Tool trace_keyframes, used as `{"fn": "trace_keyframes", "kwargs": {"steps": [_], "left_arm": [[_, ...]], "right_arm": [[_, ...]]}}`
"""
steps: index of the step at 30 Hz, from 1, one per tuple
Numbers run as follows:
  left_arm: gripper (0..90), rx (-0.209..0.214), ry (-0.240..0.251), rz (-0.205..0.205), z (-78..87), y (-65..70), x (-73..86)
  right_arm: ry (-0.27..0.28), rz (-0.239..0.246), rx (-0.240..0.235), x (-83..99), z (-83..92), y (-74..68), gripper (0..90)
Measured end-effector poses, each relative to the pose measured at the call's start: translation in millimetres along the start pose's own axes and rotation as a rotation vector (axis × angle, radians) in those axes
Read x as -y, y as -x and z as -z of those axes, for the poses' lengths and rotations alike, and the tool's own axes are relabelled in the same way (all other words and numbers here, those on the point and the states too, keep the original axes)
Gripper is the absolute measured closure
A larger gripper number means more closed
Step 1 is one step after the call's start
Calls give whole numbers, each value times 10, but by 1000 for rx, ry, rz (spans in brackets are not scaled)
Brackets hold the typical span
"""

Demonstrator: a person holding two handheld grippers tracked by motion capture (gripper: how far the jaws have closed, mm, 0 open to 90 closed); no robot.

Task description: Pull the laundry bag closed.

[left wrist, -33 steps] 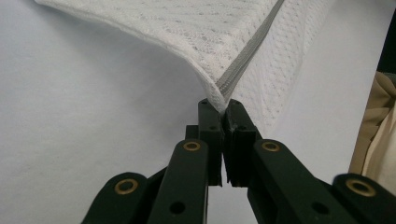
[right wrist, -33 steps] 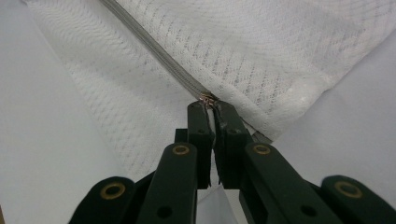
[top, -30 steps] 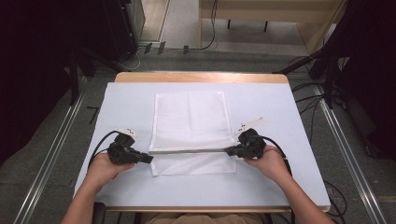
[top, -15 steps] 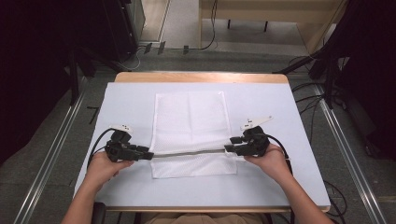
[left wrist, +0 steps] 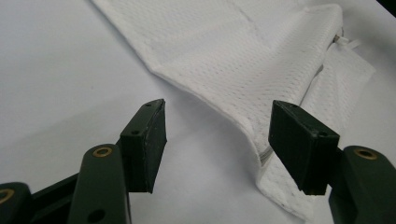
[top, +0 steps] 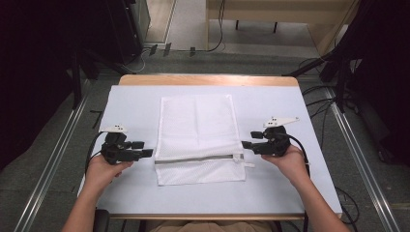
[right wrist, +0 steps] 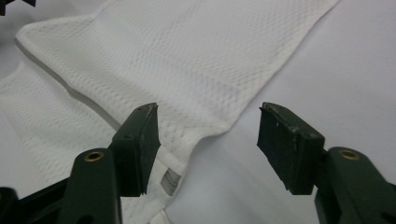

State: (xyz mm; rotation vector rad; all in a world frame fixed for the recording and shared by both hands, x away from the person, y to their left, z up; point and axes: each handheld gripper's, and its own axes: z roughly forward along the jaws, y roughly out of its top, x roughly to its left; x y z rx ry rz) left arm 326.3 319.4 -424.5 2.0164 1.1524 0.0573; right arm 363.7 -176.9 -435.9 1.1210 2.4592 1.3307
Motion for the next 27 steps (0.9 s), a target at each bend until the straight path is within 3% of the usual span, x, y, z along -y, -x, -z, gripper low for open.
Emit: {"fn": "trace_keyframes", "kwargs": {"steps": [2, 9, 15, 21, 27], "left_arm": [[371, -13, 7, 1, 17, -19, 2], [368, -46, 33, 26, 74, -93, 27], [367, -92, 36, 69, 100, -174, 53], [366, -124, 41, 87, 137, -231, 77], [366, -142, 32, 102, 127, -264, 83]], "right_arm": [[24, -12, 57, 18, 33, 42, 363], [31, -50, 104, 69, 104, 201, 345], [37, -62, 122, 119, 161, 333, 336], [35, -91, 146, 154, 174, 422, 323], [30, -72, 202, 186, 119, 447, 265]]}}
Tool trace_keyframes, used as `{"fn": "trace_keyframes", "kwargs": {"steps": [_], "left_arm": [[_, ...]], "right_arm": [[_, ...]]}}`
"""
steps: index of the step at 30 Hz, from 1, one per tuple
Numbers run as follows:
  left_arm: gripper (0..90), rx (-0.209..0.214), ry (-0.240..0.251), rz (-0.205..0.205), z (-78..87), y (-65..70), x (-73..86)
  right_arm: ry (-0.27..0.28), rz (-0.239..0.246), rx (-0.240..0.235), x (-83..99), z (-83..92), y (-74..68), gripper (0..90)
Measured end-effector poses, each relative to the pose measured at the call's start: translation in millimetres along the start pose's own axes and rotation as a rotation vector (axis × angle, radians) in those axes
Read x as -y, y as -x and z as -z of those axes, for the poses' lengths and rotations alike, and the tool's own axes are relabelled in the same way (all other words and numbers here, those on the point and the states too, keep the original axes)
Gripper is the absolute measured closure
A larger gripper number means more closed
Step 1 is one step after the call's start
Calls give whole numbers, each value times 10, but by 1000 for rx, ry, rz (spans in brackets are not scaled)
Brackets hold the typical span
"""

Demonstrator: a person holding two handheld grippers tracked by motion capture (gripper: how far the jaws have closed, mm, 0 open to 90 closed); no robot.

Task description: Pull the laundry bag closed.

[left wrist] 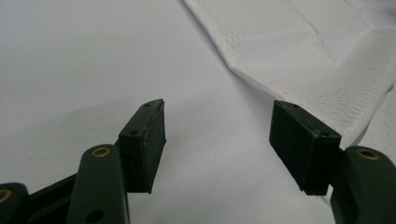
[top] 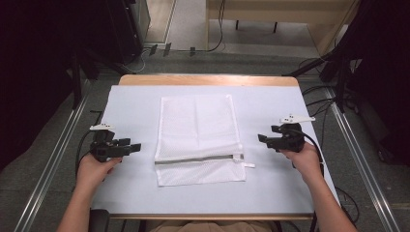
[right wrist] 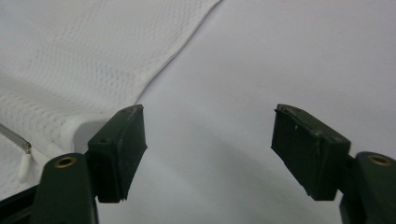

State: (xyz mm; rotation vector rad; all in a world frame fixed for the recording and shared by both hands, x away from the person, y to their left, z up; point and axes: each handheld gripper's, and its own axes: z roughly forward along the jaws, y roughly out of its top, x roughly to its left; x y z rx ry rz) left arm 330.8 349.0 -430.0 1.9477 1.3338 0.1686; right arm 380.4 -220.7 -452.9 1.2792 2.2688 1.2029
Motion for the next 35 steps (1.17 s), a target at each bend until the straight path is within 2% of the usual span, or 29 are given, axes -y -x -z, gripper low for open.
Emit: {"fn": "trace_keyframes", "kwargs": {"steps": [2, 4, 5, 17, 27, 31, 35], "left_arm": [[365, -4, -9, -4, -9, 3, 1], [365, -7, -14, -4, -18, 4, 1], [364, -10, -17, -3, -23, 4, 3], [361, -20, -44, -4, -49, 7, 7], [352, -25, -60, -7, -73, 6, 15], [335, -43, -74, -11, -94, 2, 22], [278, -112, -72, -23, -128, -23, 36]], "right_arm": [[-6, 26, 8, 15, -22, -10, 244], [-17, 50, -28, 29, -33, -14, 190], [-24, 52, -32, 33, -38, -19, 195], [-69, 44, -16, 51, -76, -8, 202], [-78, 49, -18, 58, -87, -6, 202], [-87, 48, -17, 63, -92, -4, 201], [-107, 56, -1, 81, -114, 16, 198]]}}
